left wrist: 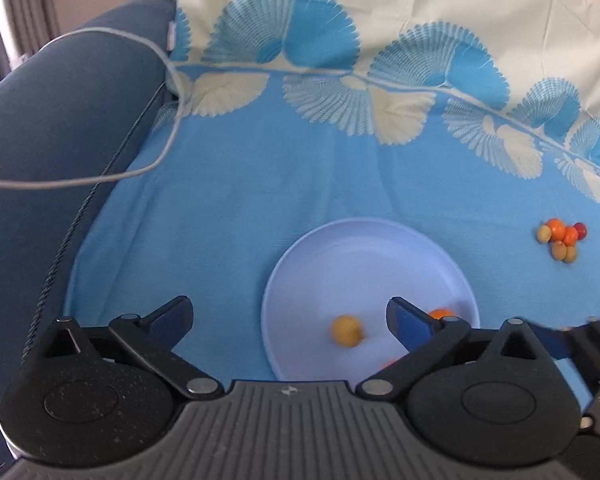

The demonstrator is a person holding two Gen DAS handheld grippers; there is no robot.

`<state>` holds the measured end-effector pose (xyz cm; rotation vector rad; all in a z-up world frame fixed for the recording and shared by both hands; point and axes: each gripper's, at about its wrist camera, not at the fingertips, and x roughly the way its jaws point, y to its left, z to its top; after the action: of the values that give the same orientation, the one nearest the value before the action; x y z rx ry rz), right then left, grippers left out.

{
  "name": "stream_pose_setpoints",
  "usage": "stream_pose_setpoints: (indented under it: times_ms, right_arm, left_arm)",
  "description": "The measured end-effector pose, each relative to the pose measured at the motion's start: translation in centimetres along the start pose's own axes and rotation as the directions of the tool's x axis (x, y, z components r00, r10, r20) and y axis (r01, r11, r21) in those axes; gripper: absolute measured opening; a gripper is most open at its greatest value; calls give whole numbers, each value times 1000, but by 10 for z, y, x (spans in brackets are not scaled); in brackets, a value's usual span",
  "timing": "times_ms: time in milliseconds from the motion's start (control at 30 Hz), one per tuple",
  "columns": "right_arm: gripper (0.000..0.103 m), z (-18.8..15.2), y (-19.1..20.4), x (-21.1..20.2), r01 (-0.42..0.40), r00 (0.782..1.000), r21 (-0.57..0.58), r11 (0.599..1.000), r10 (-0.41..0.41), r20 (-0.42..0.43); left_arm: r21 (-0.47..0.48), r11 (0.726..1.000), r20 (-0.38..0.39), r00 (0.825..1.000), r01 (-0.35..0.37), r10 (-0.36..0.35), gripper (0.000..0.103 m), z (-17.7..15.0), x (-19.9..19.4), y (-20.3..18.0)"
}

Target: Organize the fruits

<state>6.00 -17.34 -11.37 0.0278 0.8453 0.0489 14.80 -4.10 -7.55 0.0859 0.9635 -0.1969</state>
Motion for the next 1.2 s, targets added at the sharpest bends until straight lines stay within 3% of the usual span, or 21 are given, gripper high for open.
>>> stream_pose_setpoints:
  times_ms: [167, 333, 633, 900, 1200]
  right_arm:
    - [90, -11, -8, -36, 1, 1000, 73, 997, 0, -21]
    - [96, -25, -7, -84, 2, 1000, 151, 989, -1, -7]
    - [101, -48, 19, -158, 11, 994, 141, 990, -27, 108]
    - [102, -71, 30, -190, 20, 990, 112, 993, -36, 139]
    - [102, -80, 33, -221, 67, 969, 108, 992, -90, 230]
  left_arm:
    - [-54, 998, -25, 999, -25, 23, 103, -18, -30, 13]
    - [-105, 993, -46, 998, -57, 52, 103, -44, -70, 21]
    - [-109, 993, 23, 998, -50, 53, 103, -78, -141, 20]
    - [-99, 993, 74, 995, -66, 74, 103, -101, -176, 16]
    - [-59, 996, 148, 986, -64, 72, 103, -101, -208, 3]
